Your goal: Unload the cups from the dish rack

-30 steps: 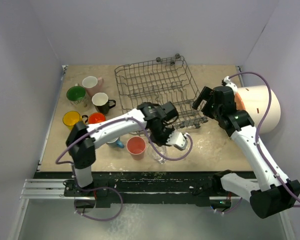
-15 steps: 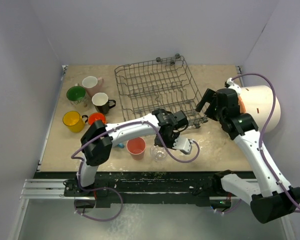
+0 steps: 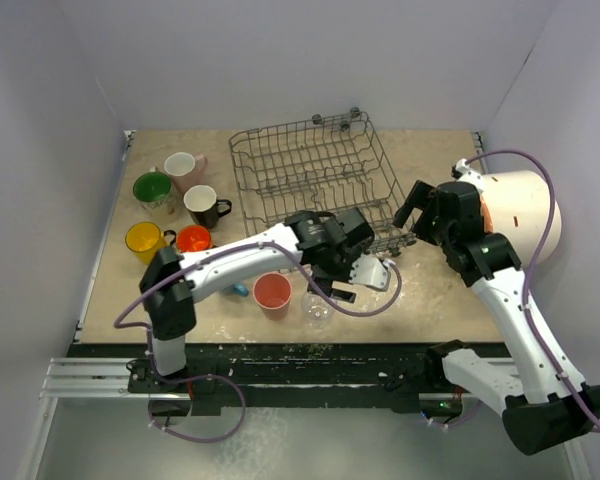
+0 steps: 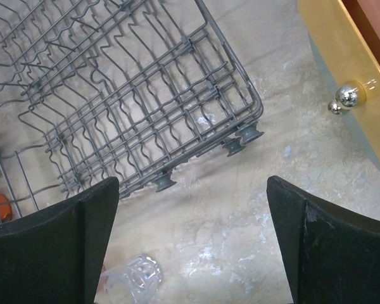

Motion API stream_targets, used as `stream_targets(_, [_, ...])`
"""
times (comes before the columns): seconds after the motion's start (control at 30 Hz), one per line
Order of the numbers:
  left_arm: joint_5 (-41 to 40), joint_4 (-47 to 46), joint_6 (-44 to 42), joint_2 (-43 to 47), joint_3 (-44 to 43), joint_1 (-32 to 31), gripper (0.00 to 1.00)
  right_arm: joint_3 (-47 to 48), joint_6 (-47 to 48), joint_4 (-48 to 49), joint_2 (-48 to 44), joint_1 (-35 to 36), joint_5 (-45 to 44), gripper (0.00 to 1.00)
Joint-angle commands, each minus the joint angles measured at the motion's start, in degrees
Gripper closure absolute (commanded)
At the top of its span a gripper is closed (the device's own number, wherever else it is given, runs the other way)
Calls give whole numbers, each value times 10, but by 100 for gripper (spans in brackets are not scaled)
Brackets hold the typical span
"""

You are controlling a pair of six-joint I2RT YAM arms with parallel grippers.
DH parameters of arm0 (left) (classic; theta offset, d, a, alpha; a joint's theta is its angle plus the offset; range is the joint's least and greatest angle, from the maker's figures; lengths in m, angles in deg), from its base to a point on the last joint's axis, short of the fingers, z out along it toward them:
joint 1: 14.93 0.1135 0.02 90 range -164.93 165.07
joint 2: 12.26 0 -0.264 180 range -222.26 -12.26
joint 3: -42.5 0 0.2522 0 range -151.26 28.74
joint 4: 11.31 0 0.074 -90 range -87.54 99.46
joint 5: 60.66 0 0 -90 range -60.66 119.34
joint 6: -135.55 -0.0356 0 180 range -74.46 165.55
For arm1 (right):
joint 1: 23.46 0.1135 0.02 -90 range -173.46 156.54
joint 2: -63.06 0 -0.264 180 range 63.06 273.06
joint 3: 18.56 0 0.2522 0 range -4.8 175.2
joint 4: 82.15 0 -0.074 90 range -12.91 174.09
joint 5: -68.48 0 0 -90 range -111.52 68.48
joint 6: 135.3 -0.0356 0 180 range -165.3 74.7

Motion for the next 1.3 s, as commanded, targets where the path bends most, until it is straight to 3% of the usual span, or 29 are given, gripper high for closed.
stream_targets(0.0, [-14, -61, 35, 128, -9, 39, 1, 19, 21, -1, -26, -3, -22, 0])
stream_targets(0.2, [84, -183, 80, 296, 65, 242, 1, -11, 42, 29, -85, -2, -45, 0])
stream_targets(0.37, [159, -344, 174, 451, 245, 479, 1, -99, 95, 111, -153, -2, -87, 0])
stream_targets(0.5, [160, -405, 248, 524, 379, 614, 1, -164, 133, 162, -197, -2, -113, 0])
stream_targets(0.57, [161, -403, 271, 540, 428, 653, 1, -179, 130, 161, -209, -2, -132, 0])
stream_targets(0.73, [193, -402, 277, 588, 539, 681, 1, -202, 137, 182, -231, -2, -153, 0])
stream_targets(1.03, [234, -510, 285, 723, 704, 681, 1, -240, 144, 234, -260, -2, -205, 0])
stream_targets(1.27, [168, -623, 342, 772, 800, 681, 1, -353, 225, 387, -349, -2, -182, 0])
